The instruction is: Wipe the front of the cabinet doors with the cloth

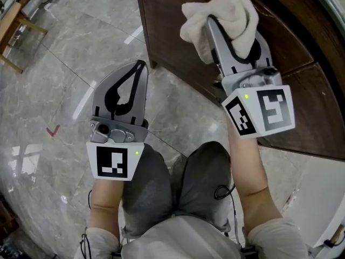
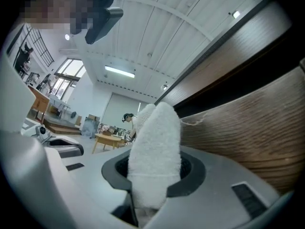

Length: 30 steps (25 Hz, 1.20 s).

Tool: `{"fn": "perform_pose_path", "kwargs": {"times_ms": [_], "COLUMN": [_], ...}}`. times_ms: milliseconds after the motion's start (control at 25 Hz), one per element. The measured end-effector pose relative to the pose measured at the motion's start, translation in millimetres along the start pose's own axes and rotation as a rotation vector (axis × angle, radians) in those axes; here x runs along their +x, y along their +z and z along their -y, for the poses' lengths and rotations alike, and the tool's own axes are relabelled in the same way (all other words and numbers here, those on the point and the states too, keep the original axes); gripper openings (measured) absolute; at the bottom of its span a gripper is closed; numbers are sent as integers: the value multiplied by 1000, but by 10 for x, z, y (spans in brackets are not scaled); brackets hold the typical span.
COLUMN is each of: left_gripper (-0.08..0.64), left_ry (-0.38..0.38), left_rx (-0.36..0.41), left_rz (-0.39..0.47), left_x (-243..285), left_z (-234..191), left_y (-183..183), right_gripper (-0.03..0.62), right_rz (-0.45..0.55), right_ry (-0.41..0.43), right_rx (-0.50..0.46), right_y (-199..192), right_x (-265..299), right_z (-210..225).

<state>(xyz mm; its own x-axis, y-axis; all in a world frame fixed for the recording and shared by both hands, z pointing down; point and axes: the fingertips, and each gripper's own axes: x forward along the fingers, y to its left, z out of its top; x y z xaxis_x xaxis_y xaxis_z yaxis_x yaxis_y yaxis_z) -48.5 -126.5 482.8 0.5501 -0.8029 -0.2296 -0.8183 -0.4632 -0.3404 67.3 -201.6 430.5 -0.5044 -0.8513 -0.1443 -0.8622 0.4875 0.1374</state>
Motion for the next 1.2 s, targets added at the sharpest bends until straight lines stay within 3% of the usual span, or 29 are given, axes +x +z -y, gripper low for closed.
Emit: {"fn": "perform_pose_path", "kwargs": {"times_ms": [360, 560, 840, 1080, 1200], "left_gripper": [18, 18, 18, 18, 18], "left_ry": [-26, -36, -43, -51, -51], "left_rx": [-19, -35, -41, -38, -18], "left_rz": [7, 3, 1, -8, -8], "left_x": [53, 58, 45, -21, -68], "left_z": [280, 258, 127, 257, 248], "left_y": [42, -15, -112, -121, -129], "right_gripper": [137, 137, 137, 137, 137], "right_rz": [-39, -52, -74, -102, -106], "right_ry": [-72, -93, -125, -151, -108], "right_rx": [47, 57, 24, -11, -24], "right_y": [-228, -234, -221, -239, -252], "right_x": [-693, -810, -865, -1122, -1119], "right_z": [360, 419, 447, 512, 342]}}
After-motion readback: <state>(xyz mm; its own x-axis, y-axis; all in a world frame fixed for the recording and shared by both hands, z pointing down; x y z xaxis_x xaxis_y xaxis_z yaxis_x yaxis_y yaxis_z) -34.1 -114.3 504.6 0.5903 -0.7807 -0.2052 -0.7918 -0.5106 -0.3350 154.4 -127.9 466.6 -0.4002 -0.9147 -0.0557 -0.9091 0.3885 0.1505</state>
